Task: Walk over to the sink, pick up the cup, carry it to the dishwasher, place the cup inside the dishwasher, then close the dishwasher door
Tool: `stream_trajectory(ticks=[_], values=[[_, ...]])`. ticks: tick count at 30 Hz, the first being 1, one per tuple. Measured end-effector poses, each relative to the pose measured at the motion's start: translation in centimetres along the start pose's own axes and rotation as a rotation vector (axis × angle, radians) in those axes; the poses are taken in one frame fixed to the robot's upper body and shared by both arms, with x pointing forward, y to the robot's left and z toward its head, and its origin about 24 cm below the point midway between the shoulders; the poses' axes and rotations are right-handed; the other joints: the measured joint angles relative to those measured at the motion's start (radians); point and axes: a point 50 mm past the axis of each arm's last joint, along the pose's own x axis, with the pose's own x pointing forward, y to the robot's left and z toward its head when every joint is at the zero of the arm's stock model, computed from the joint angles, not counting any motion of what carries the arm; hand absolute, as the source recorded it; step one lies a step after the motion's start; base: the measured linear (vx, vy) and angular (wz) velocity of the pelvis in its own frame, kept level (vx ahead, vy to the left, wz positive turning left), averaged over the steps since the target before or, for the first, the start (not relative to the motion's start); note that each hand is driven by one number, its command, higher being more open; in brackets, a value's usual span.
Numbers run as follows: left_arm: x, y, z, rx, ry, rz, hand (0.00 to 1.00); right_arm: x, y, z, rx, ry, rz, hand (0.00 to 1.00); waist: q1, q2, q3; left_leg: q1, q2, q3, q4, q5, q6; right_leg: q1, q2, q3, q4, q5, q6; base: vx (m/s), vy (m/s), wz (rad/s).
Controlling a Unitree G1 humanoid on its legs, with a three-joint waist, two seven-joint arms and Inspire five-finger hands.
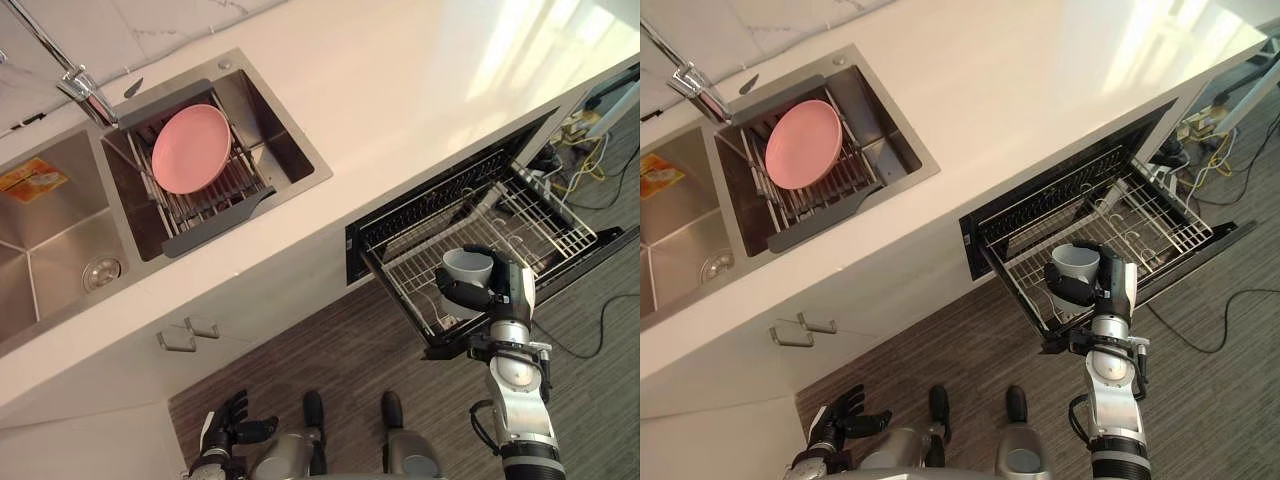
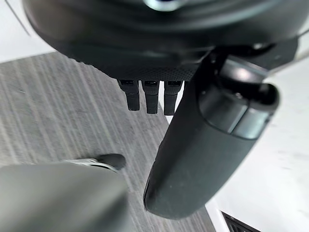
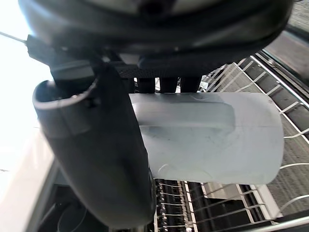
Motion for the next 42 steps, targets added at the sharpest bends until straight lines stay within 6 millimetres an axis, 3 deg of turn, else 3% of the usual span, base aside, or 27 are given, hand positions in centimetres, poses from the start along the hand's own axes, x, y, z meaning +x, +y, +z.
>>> stream_trajectory(ticks=[7,17,18,34,42], values=[[0.5,-0.6,0.6,-0.006,-0.015,0.005,0.9,2.2,-0.1,0.8,-0.087,-0.021,-0.01,0.3,0.004,0.034,0.059,-0.064,-0.001,0.002,0.028,0.005,0.005,-0.053,-0.002,0.003,0.001,0.023,0.002,-0.07,0.003,-0.01],[1.0,-1.3,1.8,-0.013,-0.056,-0.011,0.9,4.6,0.4,2.2,-0.178,-0.061,0.018,0.3,0.005,0.056,0.102,-0.099,-0.008,-0.018,0.019,0.034,0.005,-0.079,-0.006,-0.018,-0.005,0.042,0.002,-0.04,0.004,0.07],[1.0,-1.4,1.9,-0.013,-0.059,-0.014,0.9,4.7,0.5,2.3,-0.179,-0.06,0.021,0.9,0.007,0.058,0.105,-0.102,-0.008,-0.02,0.013,0.041,0.004,-0.08,-0.006,-0.02,-0.012,0.048,0.001,-0.06,-0.005,0.05],[1.4,-2.1,3.5,-0.008,-0.114,-0.023,0.9,5.3,1.1,2.6,-0.163,-0.052,-0.004,0.9,0.021,0.056,0.139,-0.107,-0.009,-0.043,-0.029,0.087,0.008,-0.086,-0.006,-0.042,-0.029,0.073,0.0,-0.03,0.001,0.04],[1.4,-2.1,3.5,-0.006,-0.112,-0.023,0.9,4.5,0.7,3.3,-0.203,-0.103,-0.045,0.9,0.018,0.055,0.139,-0.094,-0.01,-0.046,-0.028,0.087,0.008,-0.071,-0.007,-0.045,-0.029,0.073,0.001,0.0,0.0,0.0]])
